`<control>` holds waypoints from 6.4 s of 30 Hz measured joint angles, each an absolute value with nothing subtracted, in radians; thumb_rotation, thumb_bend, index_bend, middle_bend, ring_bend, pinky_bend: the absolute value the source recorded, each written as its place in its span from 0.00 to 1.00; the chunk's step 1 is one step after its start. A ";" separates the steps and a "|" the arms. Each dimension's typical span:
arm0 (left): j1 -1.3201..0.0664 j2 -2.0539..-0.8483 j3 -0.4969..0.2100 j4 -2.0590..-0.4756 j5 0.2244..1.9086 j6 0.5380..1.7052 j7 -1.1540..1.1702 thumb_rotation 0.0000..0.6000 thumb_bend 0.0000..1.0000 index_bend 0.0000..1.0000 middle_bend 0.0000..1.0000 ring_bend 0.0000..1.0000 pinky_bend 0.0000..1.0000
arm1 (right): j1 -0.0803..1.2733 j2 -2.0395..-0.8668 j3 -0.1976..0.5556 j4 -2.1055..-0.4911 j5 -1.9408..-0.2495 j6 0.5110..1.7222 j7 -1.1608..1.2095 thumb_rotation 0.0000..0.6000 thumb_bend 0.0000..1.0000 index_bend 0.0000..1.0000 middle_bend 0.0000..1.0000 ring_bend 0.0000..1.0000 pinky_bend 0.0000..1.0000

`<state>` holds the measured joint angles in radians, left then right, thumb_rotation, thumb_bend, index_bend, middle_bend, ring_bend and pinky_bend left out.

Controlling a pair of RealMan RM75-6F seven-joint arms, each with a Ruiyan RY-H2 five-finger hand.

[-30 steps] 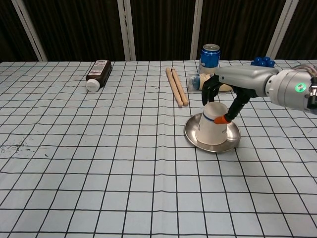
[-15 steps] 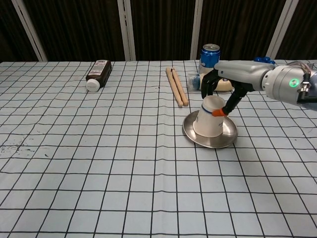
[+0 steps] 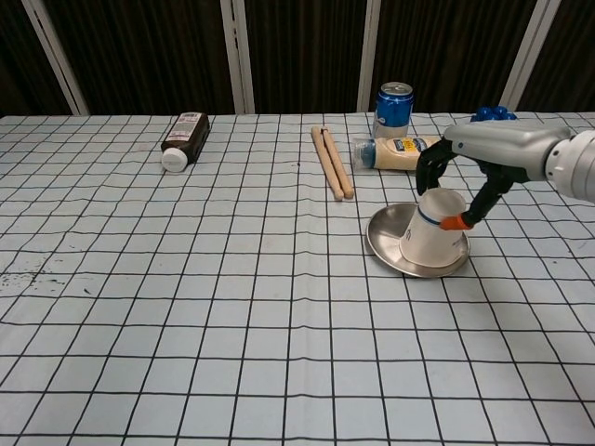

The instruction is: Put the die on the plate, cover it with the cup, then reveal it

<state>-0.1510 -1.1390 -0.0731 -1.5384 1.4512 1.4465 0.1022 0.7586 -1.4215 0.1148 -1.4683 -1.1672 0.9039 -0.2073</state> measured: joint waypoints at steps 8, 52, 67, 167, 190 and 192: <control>-0.149 -1.138 -0.073 -1.539 1.453 1.450 0.099 1.00 0.71 0.14 0.00 0.00 0.00 | 0.751 -1.438 0.101 -1.503 -1.215 0.909 -0.194 1.00 0.36 0.47 0.48 0.27 0.00; -0.149 -1.138 -0.072 -1.540 1.455 1.452 0.100 1.00 0.71 0.14 0.00 0.00 0.00 | 0.762 -1.454 0.113 -1.478 -1.240 0.871 -0.148 1.00 0.36 0.48 0.48 0.27 0.00; -0.151 -1.139 -0.075 -1.535 1.448 1.447 0.099 1.00 0.71 0.14 0.00 0.00 0.00 | 0.802 -1.510 0.168 -1.441 -1.245 0.866 -0.144 1.00 0.36 0.48 0.48 0.27 0.00; -0.150 -1.146 -0.084 -1.535 1.428 1.450 0.117 1.00 0.71 0.14 0.00 0.00 0.00 | 0.779 -1.377 0.226 -1.287 -1.158 0.817 -0.066 1.00 0.36 0.48 0.48 0.27 0.00; -0.155 -1.152 -0.087 -1.538 1.414 1.439 0.139 1.00 0.71 0.14 0.00 0.00 0.00 | 0.765 -1.413 0.189 -1.077 -1.106 0.710 -0.027 1.00 0.02 0.19 0.23 0.11 0.00; -0.155 -1.153 -0.087 -1.538 1.414 1.439 0.140 1.00 0.71 0.14 0.00 0.00 0.00 | 0.764 -1.410 0.192 -1.084 -1.089 0.704 -0.031 1.00 0.01 0.16 0.20 0.10 0.00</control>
<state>-0.1549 -1.1526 -0.0871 -1.5376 1.4141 1.4389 0.1402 0.7642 -1.4101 0.1924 -1.0836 -1.0886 0.7037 -0.0312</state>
